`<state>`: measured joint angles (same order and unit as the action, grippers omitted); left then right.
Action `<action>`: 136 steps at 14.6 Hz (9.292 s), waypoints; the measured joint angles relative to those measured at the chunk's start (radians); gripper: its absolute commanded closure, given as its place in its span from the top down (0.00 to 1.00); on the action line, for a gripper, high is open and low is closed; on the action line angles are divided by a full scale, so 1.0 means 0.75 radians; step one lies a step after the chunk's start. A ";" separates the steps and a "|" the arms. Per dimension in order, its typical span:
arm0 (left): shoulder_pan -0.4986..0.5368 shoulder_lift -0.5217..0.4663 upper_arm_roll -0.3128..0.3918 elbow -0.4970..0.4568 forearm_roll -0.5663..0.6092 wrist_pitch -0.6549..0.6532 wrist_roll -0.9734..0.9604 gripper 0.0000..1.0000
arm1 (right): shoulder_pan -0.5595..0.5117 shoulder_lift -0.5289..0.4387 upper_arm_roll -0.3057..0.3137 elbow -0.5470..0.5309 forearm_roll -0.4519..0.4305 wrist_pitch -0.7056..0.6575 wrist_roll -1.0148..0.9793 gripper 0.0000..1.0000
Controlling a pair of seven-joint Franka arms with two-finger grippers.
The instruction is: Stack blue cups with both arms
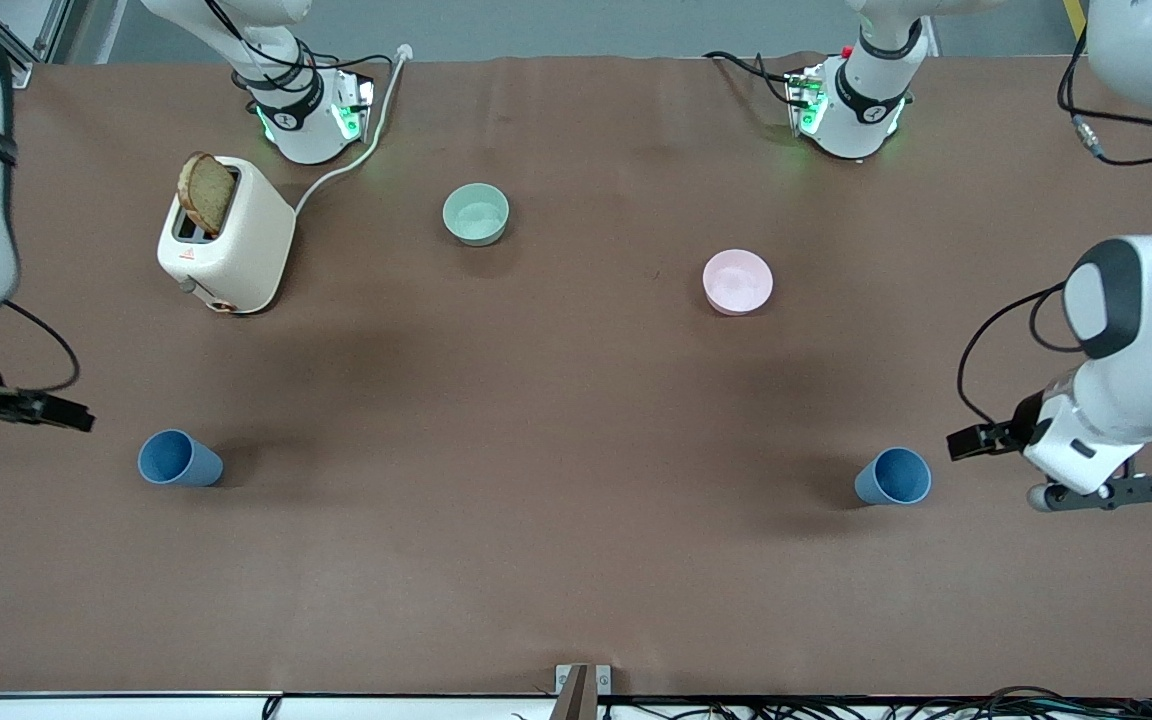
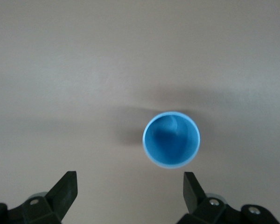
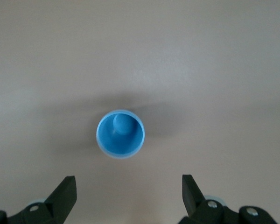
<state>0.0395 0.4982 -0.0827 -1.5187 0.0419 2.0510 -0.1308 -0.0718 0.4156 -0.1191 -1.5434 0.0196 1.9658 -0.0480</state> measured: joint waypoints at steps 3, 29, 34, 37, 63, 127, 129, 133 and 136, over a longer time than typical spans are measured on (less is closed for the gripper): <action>-0.007 0.078 -0.002 0.004 0.000 0.066 0.000 1.00 | -0.002 0.049 0.000 -0.178 0.000 0.269 -0.038 1.00; -0.443 0.088 -0.142 0.059 -0.002 -0.083 -0.796 0.00 | -0.022 0.219 0.018 -0.224 0.090 0.468 -0.097 0.00; -0.728 0.200 -0.143 0.062 -0.002 0.097 -1.170 0.00 | -0.019 0.120 0.020 -0.086 0.103 0.218 -0.102 0.00; -0.809 0.255 -0.143 0.066 -0.002 0.195 -1.290 0.03 | 0.032 0.026 0.031 -0.080 0.109 0.134 -0.020 0.00; -0.158 -0.375 -0.102 0.147 0.000 -0.286 -0.557 1.00 | 0.562 0.106 0.744 -0.034 -0.199 0.197 1.646 0.00; 0.011 -0.769 -0.081 -0.136 -0.021 -0.672 0.130 1.00 | 0.058 -0.428 0.440 0.161 -0.214 -0.576 0.767 1.00; 0.015 -0.769 -0.080 -0.136 -0.022 -0.673 0.130 1.00 | 0.053 -0.482 0.293 0.161 -0.152 -0.627 0.533 1.00; 0.017 -0.769 -0.080 -0.129 -0.023 -0.673 0.130 1.00 | 0.046 -0.511 0.113 0.153 -0.083 -0.643 0.214 1.00; 0.017 -0.769 -0.080 -0.122 -0.023 -0.673 0.130 1.00 | 0.052 -0.511 0.112 0.143 -0.079 -0.641 0.203 1.00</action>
<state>0.0524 -0.0786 -0.1426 -1.6104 0.0249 1.5465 -0.0332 -0.0324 0.0327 -0.0350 -1.4361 -0.0395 1.4847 0.1039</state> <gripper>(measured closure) 0.000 0.000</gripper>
